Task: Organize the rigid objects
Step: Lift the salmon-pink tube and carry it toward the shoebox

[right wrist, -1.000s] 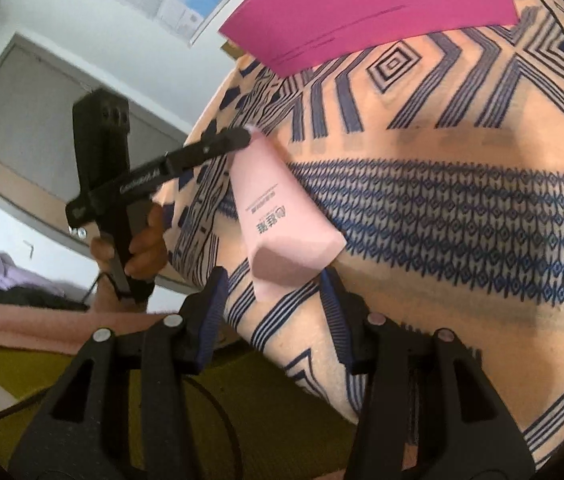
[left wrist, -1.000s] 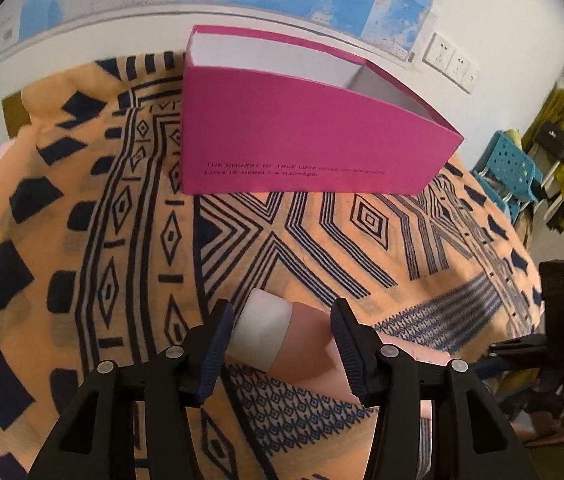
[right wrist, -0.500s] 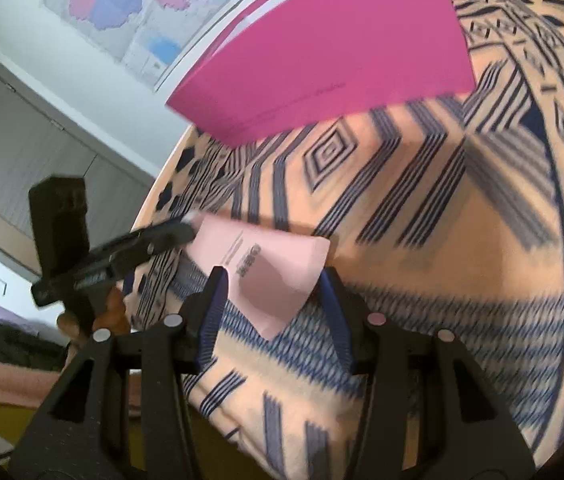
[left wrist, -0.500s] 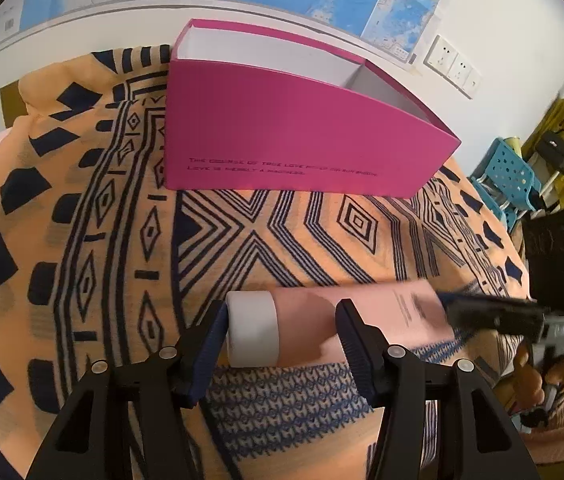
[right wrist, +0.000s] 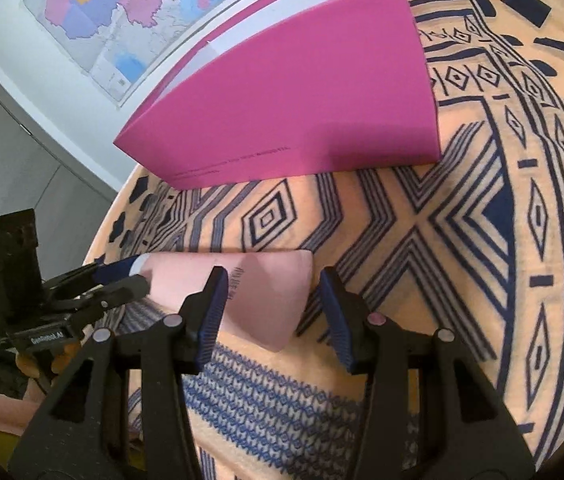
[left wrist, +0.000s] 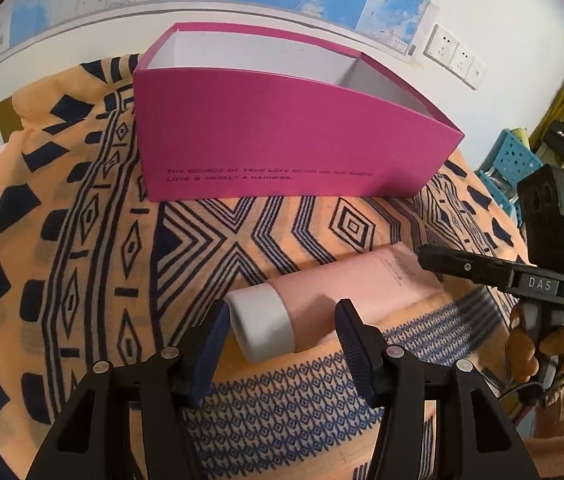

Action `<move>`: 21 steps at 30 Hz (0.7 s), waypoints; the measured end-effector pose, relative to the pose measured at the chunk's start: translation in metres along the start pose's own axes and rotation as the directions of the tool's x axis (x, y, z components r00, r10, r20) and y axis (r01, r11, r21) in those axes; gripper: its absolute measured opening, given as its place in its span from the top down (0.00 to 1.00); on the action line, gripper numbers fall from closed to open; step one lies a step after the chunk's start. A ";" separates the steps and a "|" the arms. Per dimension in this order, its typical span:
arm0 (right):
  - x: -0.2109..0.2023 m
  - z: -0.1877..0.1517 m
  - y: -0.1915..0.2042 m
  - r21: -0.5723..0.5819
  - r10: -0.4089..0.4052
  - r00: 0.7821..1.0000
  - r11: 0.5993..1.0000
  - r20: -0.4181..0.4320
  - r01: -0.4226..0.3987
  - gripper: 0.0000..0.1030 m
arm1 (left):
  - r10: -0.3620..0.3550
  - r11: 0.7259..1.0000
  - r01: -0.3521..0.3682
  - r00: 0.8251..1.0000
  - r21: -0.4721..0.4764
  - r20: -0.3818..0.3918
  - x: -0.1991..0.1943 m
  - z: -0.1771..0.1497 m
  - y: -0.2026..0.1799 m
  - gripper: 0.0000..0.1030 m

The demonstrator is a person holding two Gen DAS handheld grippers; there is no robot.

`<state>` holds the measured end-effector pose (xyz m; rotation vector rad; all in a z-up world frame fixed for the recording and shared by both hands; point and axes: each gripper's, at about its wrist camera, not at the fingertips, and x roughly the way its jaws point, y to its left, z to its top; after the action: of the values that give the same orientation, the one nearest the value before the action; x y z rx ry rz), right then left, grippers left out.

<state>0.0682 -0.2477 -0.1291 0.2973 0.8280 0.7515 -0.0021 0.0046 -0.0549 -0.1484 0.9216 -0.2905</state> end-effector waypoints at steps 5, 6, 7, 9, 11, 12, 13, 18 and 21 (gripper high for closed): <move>-0.008 -0.009 -0.002 -0.012 -0.009 1.000 1.000 -0.008 0.009 0.51 | 0.010 1.000 -0.010 1.000 -0.001 -0.001 -0.003 -0.002 0.003 0.47; -0.008 -0.010 0.000 -0.023 -0.016 1.000 1.000 -0.008 0.015 0.51 | 0.010 1.000 -0.010 1.000 0.000 -0.003 -0.004 -0.003 0.003 0.47; -0.008 -0.012 0.001 -0.031 -0.019 1.000 0.999 -0.009 0.019 0.51 | 0.008 1.000 -0.008 1.000 0.002 -0.007 -0.003 -0.004 0.003 0.49; -0.007 -0.011 0.004 -0.038 -0.024 1.000 0.999 -0.007 0.024 0.51 | -0.004 1.000 0.004 1.000 0.004 -0.012 -0.003 -0.004 0.001 0.52; -0.005 -0.011 0.006 -0.044 -0.016 1.000 0.999 -0.013 0.016 0.51 | -0.001 1.000 0.001 1.000 0.013 -0.013 -0.002 -0.004 -0.002 0.53; -0.003 -0.011 0.008 -0.047 -0.017 1.000 0.999 -0.015 0.016 0.51 | 0.008 1.000 -0.008 1.000 0.017 -0.013 -0.002 -0.003 -0.004 0.53; -0.002 -0.011 0.010 -0.058 -0.030 0.999 0.998 -0.014 0.029 0.51 | 0.011 1.000 -0.010 1.000 0.018 -0.014 -0.002 -0.003 -0.004 0.53; -0.002 -0.010 0.011 -0.055 -0.054 0.999 0.997 -0.003 0.053 0.58 | 0.018 1.000 -0.017 1.000 0.009 -0.012 -0.002 -0.003 -0.004 0.53; -0.005 -0.010 0.012 -0.052 -0.052 0.999 0.997 0.008 0.052 0.58 | 0.019 1.000 -0.019 1.000 0.013 -0.002 -0.004 -0.002 -0.006 0.53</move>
<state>0.0525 -0.2432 -0.1268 0.2307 0.8062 0.7218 -0.0070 0.0001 -0.0509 -0.1270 0.9221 -0.2789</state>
